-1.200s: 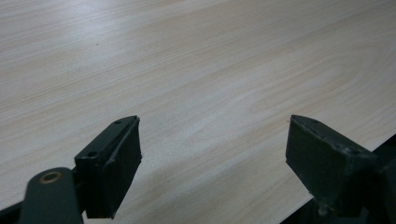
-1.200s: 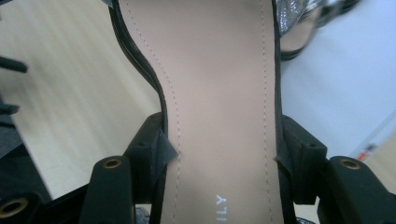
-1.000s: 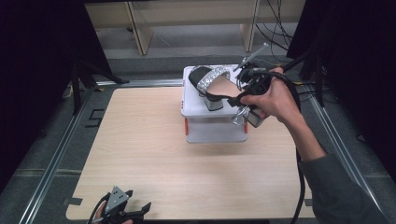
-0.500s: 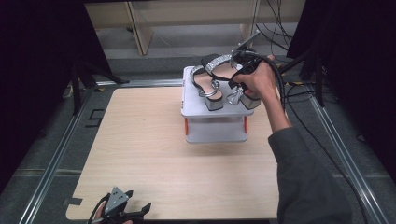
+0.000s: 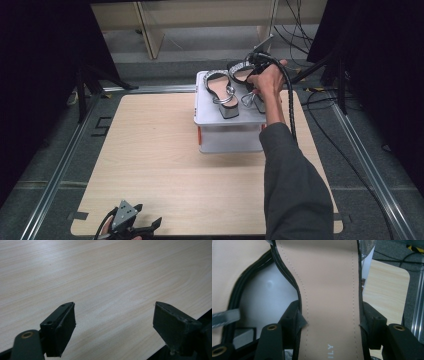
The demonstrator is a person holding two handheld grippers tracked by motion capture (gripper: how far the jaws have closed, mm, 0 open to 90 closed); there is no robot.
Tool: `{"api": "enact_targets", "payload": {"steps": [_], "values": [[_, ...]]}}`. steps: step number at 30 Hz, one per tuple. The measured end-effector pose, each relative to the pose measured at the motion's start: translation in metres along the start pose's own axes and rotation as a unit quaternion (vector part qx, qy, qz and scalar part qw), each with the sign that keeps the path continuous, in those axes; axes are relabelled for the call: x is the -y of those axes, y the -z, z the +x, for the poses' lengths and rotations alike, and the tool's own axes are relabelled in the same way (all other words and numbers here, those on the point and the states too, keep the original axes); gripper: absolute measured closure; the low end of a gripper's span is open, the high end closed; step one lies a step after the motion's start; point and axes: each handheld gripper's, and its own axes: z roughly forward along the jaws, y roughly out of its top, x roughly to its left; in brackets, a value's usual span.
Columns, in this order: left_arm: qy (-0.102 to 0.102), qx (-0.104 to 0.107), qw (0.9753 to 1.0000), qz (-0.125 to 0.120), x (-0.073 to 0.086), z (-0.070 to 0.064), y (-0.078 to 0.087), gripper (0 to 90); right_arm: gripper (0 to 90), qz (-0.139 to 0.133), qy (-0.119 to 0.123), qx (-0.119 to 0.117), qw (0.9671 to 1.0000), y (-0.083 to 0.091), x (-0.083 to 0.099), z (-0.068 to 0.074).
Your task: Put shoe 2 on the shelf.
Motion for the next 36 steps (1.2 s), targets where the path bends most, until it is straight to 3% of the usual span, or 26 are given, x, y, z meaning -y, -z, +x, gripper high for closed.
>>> {"api": "enact_targets", "payload": {"steps": [1, 6, 8, 9, 12, 14, 15, 17, 20, 23, 24, 26, 29, 30, 34, 35, 36], "values": [[0.002, 0.0, 1.0, 0.001, 0.0, -0.001, 0.0, 17.9, 42.8, 0.005, -0.011, -0.001, 0.9999, -0.001, -0.001, 0.001], [0.004, 0.001, 1.0, 0.001, 0.0, -0.001, 0.0, 17.9, 42.9, 0.018, -0.021, 0.016, 0.9995, -0.013, -0.005, 0.002], [0.001, 0.001, 1.0, -0.002, 0.0, -0.001, 0.0, 17.9, 42.8, 0.022, -0.048, 0.009, 0.9986, -0.018, -0.006, 0.004], [0.0, 0.002, 1.0, -0.001, 0.0, -0.001, 0.0, 17.9, 42.7, 0.02, -0.026, 0.015, 0.9993, -0.02, -0.007, 0.001], [-0.002, 0.0, 1.0, 0.003, 0.0, -0.001, 0.001, 17.9, 42.1, 0.022, -0.041, 0.025, 0.9986, -0.022, -0.009, 0.006], [0.002, 0.0, 1.0, -0.001, 0.0, -0.001, 0.0, 17.9, 40.6, 0.011, -0.063, 0.01, 0.9979, -0.02, -0.009, 0.008], [-0.003, 0.002, 1.0, 0.001, 0.0, -0.001, 0.0, 17.9, 38.7, 0.003, -0.058, 0.005, 0.9983, -0.018, -0.008, 0.007], [0.0, 0.001, 1.0, 0.002, 0.0, -0.002, 0.0, 17.9, 34.3, 0.001, -0.07, -0.012, 0.9975, -0.015, -0.007, 0.008], [-0.003, -0.001, 1.0, 0.004, 0.0, -0.001, 0.0, 17.9, 28.0, 0.006, -0.091, -0.046, 0.9947, -0.013, -0.004, 0.008], [-0.004, 0.002, 1.0, 0.004, 0.0, -0.002, 0.0, 17.9, 23.2, 0.014, -0.09, -0.059, 0.9941, -0.016, 0.0, 0.008], [-0.01, 0.003, 0.9999, 0.003, 0.0, -0.001, 0.0, 18.0, 23.3, 0.015, -0.104, -0.061, 0.9925, -0.014, 0.0, 0.01], [-0.001, -0.001, 1.0, 0.007, 0.0, -0.001, 0.0, 17.9, 22.7, 0.015, -0.094, -0.07, 0.993, -0.012, 0.001, 0.008], [-0.02, 0.003, 0.9998, 0.006, -0.001, 0.0, 0.0, 17.9, 26.5, 0.015, -0.094, -0.078, 0.9925, -0.009, 0.003, 0.004], [-0.005, 0.002, 1.0, 0.001, 0.0, -0.001, 0.0, 17.9, 27.2, 0.016, -0.099, -0.077, 0.9919, -0.008, 0.003, 0.003], [-0.001, 0.002, 1.0, 0.006, 0.001, -0.002, -0.001, 17.9, 27.8, -0.015, -0.094, -0.092, 0.9912, 0.003, 0.003, -0.003], [-0.003, 0.002, 1.0, 0.005, 0.0, -0.002, 0.0, 17.9, 27.8, -0.014, -0.098, -0.097, 0.9903, 0.006, 0.003, -0.003], [-0.026, 0.002, 0.9996, 0.007, -0.001, 0.002, 0.0, 17.9, 28.6, -0.016, -0.094, -0.102, 0.9903, 0.01, 0.003, -0.004]]}}
